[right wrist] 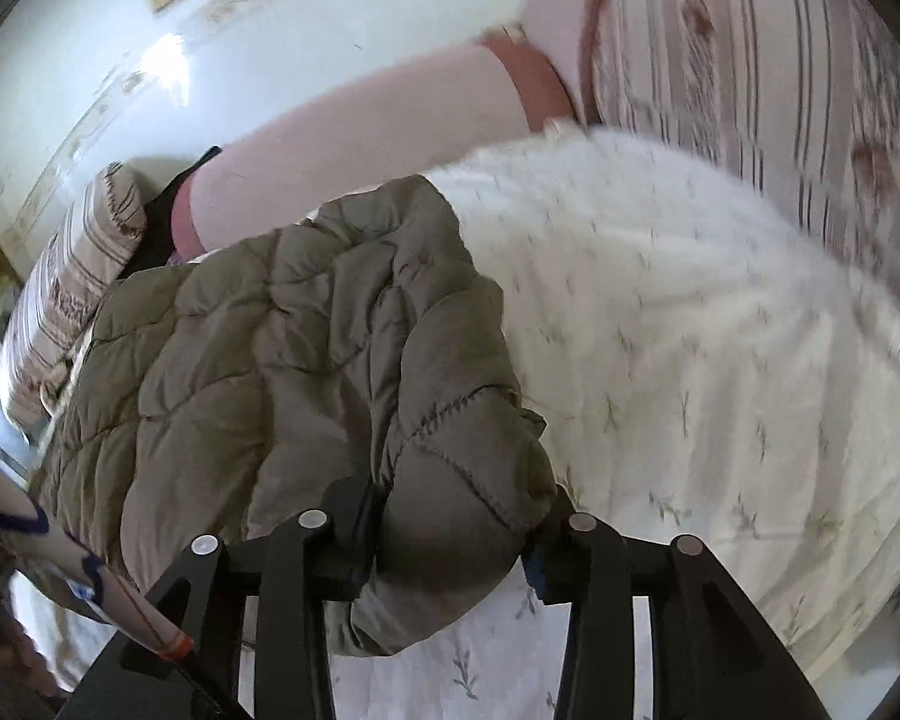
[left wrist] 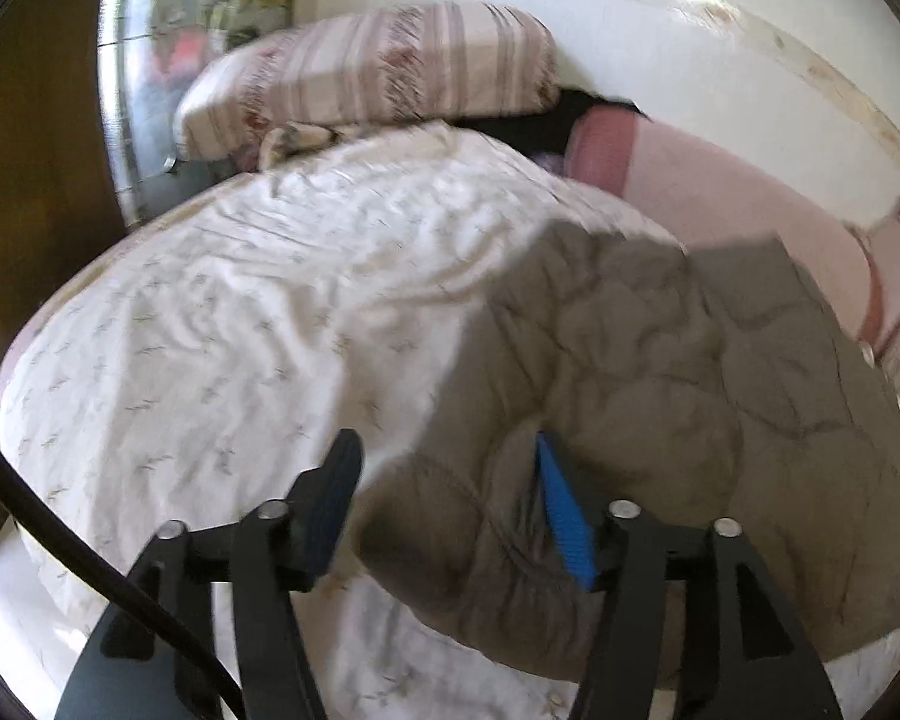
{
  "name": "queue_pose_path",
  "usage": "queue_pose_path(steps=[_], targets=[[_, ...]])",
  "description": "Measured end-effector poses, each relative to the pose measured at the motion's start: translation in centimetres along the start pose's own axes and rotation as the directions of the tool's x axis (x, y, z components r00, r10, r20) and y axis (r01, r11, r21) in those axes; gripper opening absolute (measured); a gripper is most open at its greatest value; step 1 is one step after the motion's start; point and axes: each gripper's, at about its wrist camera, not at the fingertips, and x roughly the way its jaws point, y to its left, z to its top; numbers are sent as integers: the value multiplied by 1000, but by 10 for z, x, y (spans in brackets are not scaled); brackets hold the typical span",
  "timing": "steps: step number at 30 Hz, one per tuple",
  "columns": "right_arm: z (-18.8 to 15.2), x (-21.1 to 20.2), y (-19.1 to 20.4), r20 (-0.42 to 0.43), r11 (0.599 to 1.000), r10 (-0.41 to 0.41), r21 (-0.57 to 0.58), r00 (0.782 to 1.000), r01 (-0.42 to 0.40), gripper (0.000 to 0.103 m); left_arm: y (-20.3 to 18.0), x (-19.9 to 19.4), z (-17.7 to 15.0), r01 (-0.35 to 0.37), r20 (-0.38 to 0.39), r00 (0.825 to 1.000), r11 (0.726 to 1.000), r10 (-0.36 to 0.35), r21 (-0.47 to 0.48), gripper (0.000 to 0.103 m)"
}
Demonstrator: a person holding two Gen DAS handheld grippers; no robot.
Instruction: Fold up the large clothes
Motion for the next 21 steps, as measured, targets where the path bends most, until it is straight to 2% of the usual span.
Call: queue_pose_path(steps=[3, 4, 7, 8, 10, 12, 14, 16, 19, 21], targets=[[3, -17, -14, 21, 997, 33, 70, 999, -35, 53, 8, -11, 2, -36, 55, 998, 999, 38, -31, 68], [2, -24, -18, 43, 996, 23, 81, 999, -26, 57, 8, -15, 2, -69, 82, 994, 997, 72, -37, 68], [3, -47, -25, 139, 995, -55, 88, 989, 43, 57, 2, -32, 5, -115, 169, 978, 993, 120, -37, 68], [4, -54, -24, 177, 995, -78, 79, 981, 65, 57, -5, -37, 6, -108, 195, 974, 994, 111, -21, 68], [6, -66, -3, 262, 995, -87, -18, 961, 96, 55, -26, -43, 7, -71, 224, 973, 997, 62, 36, 68], [4, -66, 23, 274, 992, -28, -114, 961, 61, 54, -55, -45, 2, -15, 220, 975, 994, -10, 109, 68], [1, -54, 51, 232, 983, 66, -181, 970, -24, 51, -90, -44, -7, 46, 195, 977, 981, -83, 189, 68], [-1, -39, 76, 191, 970, 108, -236, 976, -61, 44, -121, -38, -16, 97, 162, 976, 961, -142, 261, 68], [0, -15, 109, 167, 951, 96, -306, 981, -41, 44, -160, -21, -30, 122, 101, 981, 934, -165, 336, 68], [3, 4, 124, 137, 947, 107, -317, 985, -58, 44, -173, -5, -37, 94, 76, 989, 929, -130, 359, 68]])
